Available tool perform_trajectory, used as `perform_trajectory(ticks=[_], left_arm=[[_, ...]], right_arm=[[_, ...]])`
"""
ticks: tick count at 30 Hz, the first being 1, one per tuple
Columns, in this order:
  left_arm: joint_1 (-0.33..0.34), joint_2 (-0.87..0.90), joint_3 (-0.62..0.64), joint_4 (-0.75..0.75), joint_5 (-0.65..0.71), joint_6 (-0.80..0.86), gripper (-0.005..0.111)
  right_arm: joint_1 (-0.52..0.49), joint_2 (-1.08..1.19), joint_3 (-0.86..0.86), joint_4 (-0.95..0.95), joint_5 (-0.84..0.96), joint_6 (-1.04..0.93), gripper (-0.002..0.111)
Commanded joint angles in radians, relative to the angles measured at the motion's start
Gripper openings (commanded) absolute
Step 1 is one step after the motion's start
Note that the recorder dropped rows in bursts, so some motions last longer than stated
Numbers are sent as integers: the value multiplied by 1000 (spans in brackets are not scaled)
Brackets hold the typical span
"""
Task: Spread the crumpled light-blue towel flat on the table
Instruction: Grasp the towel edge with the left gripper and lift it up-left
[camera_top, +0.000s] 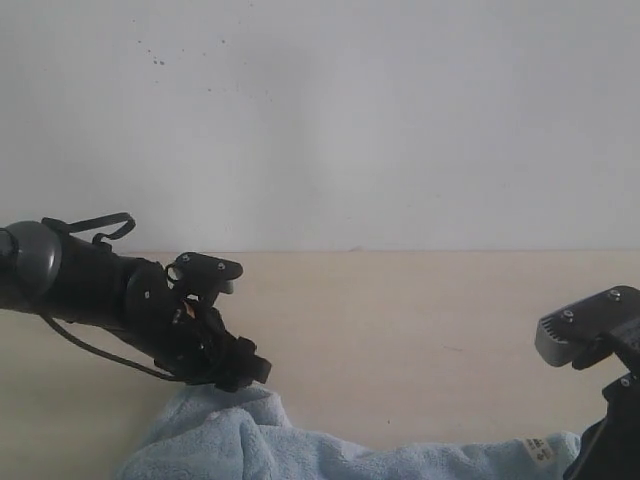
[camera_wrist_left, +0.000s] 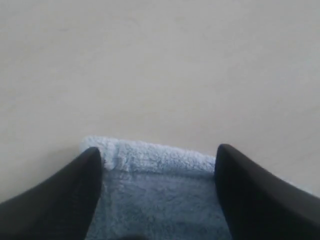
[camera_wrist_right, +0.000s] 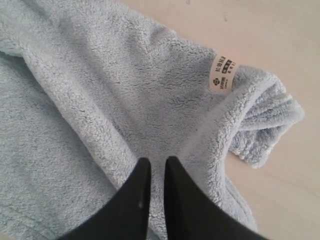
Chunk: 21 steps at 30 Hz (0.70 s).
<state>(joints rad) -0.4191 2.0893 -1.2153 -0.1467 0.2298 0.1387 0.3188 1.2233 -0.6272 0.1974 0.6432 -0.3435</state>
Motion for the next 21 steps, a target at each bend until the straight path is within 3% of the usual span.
perform_trajectory(ticks=[1, 3, 7, 9, 14, 21], left_arm=[[1, 40, -5, 2, 32, -38, 61], [1, 63, -5, 2, 43, -57, 56], [1, 94, -5, 4, 53, -57, 18], [1, 98, -5, 9, 51, -57, 7], [4, 31, -5, 35, 8, -57, 7], [5, -276, -5, 69, 1, -55, 6]], right_arm=[[0, -5, -6, 1, 4, -9, 11], [0, -5, -6, 3, 4, -9, 11], [0, -5, -6, 3, 6, -9, 11], [0, -5, -6, 3, 6, -9, 11], [0, -5, -6, 3, 6, -9, 11], [0, -5, -6, -5, -77, -9, 11]])
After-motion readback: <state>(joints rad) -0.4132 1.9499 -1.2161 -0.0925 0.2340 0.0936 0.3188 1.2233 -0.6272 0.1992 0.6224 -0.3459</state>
